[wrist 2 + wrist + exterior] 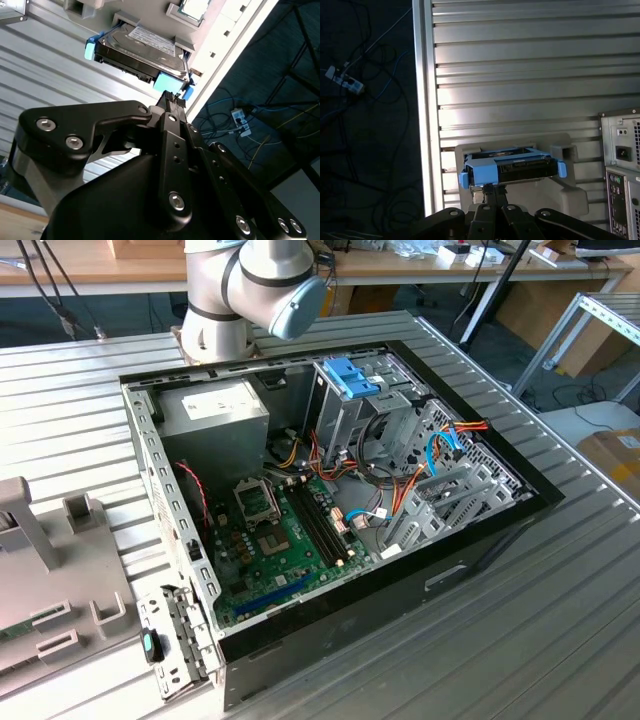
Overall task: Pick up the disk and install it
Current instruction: 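Pick up the disk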
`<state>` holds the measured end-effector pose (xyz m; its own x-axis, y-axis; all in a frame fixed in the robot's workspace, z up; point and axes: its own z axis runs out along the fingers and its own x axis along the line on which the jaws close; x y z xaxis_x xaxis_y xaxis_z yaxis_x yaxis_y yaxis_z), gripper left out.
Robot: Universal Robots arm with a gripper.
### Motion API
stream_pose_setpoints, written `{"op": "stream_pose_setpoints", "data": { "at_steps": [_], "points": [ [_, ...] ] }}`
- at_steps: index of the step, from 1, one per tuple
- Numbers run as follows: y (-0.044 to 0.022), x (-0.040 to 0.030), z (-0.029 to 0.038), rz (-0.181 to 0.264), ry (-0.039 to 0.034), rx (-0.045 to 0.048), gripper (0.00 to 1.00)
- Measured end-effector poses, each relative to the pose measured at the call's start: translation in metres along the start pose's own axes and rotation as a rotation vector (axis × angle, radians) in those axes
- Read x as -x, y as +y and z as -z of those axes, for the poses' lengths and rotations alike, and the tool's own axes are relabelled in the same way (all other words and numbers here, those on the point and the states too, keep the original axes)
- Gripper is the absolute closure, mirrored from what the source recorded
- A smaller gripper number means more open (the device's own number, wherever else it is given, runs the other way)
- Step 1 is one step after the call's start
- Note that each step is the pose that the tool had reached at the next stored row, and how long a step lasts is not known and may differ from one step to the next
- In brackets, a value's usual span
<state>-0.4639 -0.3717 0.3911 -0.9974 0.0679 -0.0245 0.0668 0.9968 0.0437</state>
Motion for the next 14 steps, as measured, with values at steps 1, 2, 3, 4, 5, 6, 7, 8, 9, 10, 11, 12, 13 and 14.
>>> {"op": "stream_pose_setpoints", "data": {
  "at_steps": [1,2,3,4,5,6,7,8,9,10,11,12,13,14],
  "points": [
    [0.0,0.0,0.0001,0.01,0.0006,0.0002,0.89],
    [0.0,0.0,0.0,0.016,0.0007,0.0003,0.89],
    [0.0,0.0,0.0,0.023,0.0011,0.0005,0.89],
    [0.0,0.0,0.0,0.027,0.0013,0.0006,0.89],
    [0.0,0.0,0.0,0.035,0.0015,0.0008,0.89],
    [0.0,0.0,0.0,0.056,0.0025,0.0014,0.89],
    [0.0,0.0,0.0,0.067,0.003,0.0016,0.89],
    [0.0,0.0,0.0,0.083,0.0037,0.002,0.89],
    [0.0,0.0,0.0,0.105,0.0047,0.0025,0.89],
    [0.0,0.0,0.0,0.121,0.0054,0.003,0.89],
    [0.0,0.0,0.0,0.173,0.0076,0.0042,0.89],
    [0.0,0.0,0.0,0.213,0.0094,0.0051,0.89],
    [0.0,0.0,0.0,0.264,0.0116,0.0064,0.89],
    [0.0,0.0,0.0,0.296,0.013,0.0072,0.89]
  ]
}}
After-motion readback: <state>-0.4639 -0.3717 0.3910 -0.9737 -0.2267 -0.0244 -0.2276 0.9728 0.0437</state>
